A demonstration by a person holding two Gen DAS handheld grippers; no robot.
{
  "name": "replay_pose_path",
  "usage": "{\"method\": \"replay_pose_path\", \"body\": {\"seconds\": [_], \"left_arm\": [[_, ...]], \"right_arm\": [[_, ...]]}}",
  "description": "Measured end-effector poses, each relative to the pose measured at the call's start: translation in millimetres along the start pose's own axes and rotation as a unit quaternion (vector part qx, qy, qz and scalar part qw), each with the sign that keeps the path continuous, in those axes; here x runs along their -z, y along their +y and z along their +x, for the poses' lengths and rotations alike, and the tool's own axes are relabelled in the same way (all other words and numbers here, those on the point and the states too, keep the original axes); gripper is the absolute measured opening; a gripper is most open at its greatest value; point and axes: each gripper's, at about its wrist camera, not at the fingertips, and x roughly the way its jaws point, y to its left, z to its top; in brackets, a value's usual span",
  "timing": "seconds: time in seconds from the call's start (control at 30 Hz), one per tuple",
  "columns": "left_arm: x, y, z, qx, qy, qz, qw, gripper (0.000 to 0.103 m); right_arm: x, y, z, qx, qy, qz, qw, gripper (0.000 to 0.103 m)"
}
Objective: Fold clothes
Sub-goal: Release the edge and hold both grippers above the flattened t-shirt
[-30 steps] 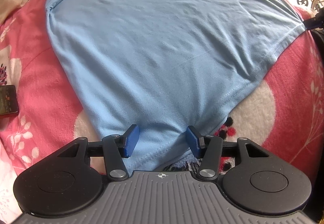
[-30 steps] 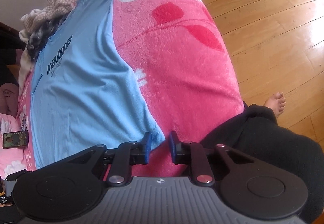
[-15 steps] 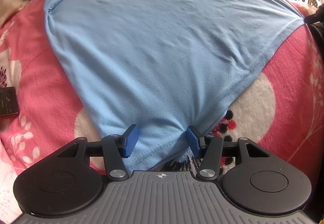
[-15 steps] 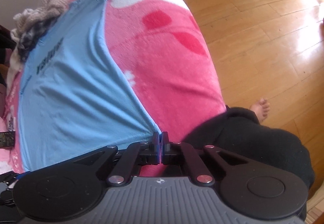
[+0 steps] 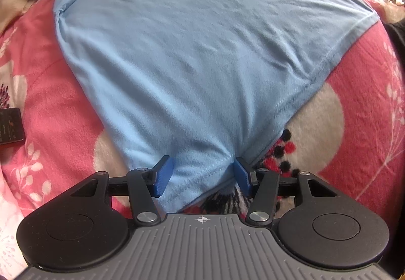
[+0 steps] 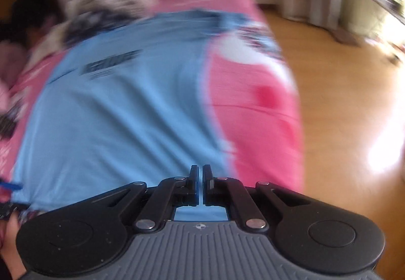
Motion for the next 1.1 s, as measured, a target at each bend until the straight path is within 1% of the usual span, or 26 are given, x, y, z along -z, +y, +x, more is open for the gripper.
{"method": "replay_pose_path", "body": {"seconds": [0.07,0.17,0.23,0.3,0.37,0.4,0.47,0.53,0.57,0.63,0.7,0.8,0.83,0.87,0.9,0.97,1.0,1.07,1.1], "left_arm": [[0.6,0.7,0.4,0.001,0.005,0.001,1.0,0.054],[1.2,1.7,1.6,0.002,0.01,0.0,0.9999,0.055],[0.8,2.1,2.3,0.003,0.011,0.002,0.9999,0.055],[-0.2,3.4,1.9,0.005,0.013,0.002,0.9999,0.055],[-1.9,5.7,0.2,0.008,0.018,-0.001,0.9998,0.055],[-2.7,6.9,-0.6,0.009,0.021,-0.002,0.9997,0.055],[-4.4,9.2,-2.3,0.012,0.026,-0.005,0.9996,0.055],[-4.6,9.4,-8.5,0.002,0.017,-0.004,0.9999,0.055],[-4.6,8.9,-12.5,-0.006,0.009,-0.002,0.9999,0.055],[-5.8,6.3,-18.1,-0.008,-0.005,0.005,0.9999,0.055],[-3.9,2.7,-15.6,-0.007,-0.002,0.014,0.9999,0.055],[-4.5,-1.8,-5.8,-0.008,0.013,0.029,0.9995,0.055],[-5.4,-3.1,-1.5,-0.009,0.02,0.035,0.9991,0.055],[-4.8,-4.7,0.8,-0.008,0.024,0.038,0.999,0.055],[-4.3,-4.3,1.8,-0.007,0.025,0.038,0.9989,0.055],[-3.6,-1.9,3.5,-0.002,0.026,0.034,0.9991,0.055],[-4.2,-0.3,4.7,0.0,0.027,0.03,0.9992,0.055],[-5.6,2.7,7.1,0.004,0.029,0.023,0.9993,0.056],[-6.3,4.3,8.4,0.007,0.031,0.019,0.9993,0.056]], "right_arm": [[-2.0,19.6,19.0,-0.018,0.012,-0.03,0.999,0.002],[12.1,27.6,48.8,-0.022,0.072,-0.049,0.996,0.002],[25.8,25.1,41.8,-0.033,0.078,-0.041,0.996,0.002],[35.8,22.7,33.1,-0.056,0.121,-0.024,0.991,0.002],[41.3,19.9,24.6,-0.061,0.15,-0.027,0.986,0.002],[36.1,18.2,20.4,-0.056,0.145,-0.032,0.987,0.003],[16.8,14.6,12.3,-0.038,0.114,-0.042,0.992,0.003],[-13.8,7.4,14.9,-0.023,0.07,-0.041,0.996,0.003],[-28.1,5.1,21.4,-0.019,0.053,-0.042,0.998,0.003],[-53.8,2.7,39.1,-0.012,0.026,-0.047,0.999,0.003],[-72.1,3.7,61.9,-0.009,0.011,-0.06,0.998,0.003],[-77.9,2.0,89.9,-0.001,0.002,-0.082,0.997,0.003],[-75.6,-1.2,98.3,0.008,0.003,-0.088,0.996,0.002],[-73.2,-7.2,105.8,0.027,0.003,-0.097,0.995,0.0],[-73.5,-16.1,107.5,0.046,0.0,-0.091,0.995,0.0],[-77.7,-35.2,103.9,0.074,-0.012,-0.056,0.996,0.001],[-80.1,-42.4,100.0,0.076,-0.021,-0.041,0.996,0.001],[-84.5,-44.4,92.6,0.056,-0.034,-0.03,0.997,0.001],[-86.4,-40.4,92.7,0.044,-0.039,-0.034,0.998,0.001]]}}
